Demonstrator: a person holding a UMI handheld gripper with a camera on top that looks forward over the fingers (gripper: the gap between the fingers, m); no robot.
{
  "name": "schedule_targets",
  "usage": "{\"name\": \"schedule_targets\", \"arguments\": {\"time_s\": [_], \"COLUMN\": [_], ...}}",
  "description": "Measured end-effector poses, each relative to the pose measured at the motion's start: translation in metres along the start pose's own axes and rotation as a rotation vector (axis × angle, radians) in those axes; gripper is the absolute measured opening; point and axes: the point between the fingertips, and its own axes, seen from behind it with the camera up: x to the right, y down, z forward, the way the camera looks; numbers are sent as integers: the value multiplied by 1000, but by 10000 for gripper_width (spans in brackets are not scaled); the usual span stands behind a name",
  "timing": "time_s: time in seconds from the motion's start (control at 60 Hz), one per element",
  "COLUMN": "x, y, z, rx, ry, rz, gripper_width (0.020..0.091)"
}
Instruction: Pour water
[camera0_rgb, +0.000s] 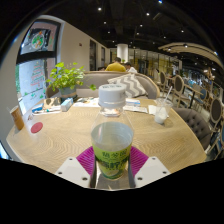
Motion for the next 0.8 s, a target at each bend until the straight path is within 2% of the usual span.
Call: {"name": "schedule_targets", "arguments": {"time_s": [0.067, 0.217, 0.45, 0.633, 0.8], "x": [1, 1, -28, -121, -248], "y": [-2, -21, -119, -230, -282], "z": [1, 0, -13, -26, -17], "rx": [-7, -3, 60, 173, 243], "ry": [19, 89, 261, 393, 439], "rz": [-20, -69, -291, -654, -1032], "gripper_width": [402, 403, 403, 402, 401]}}
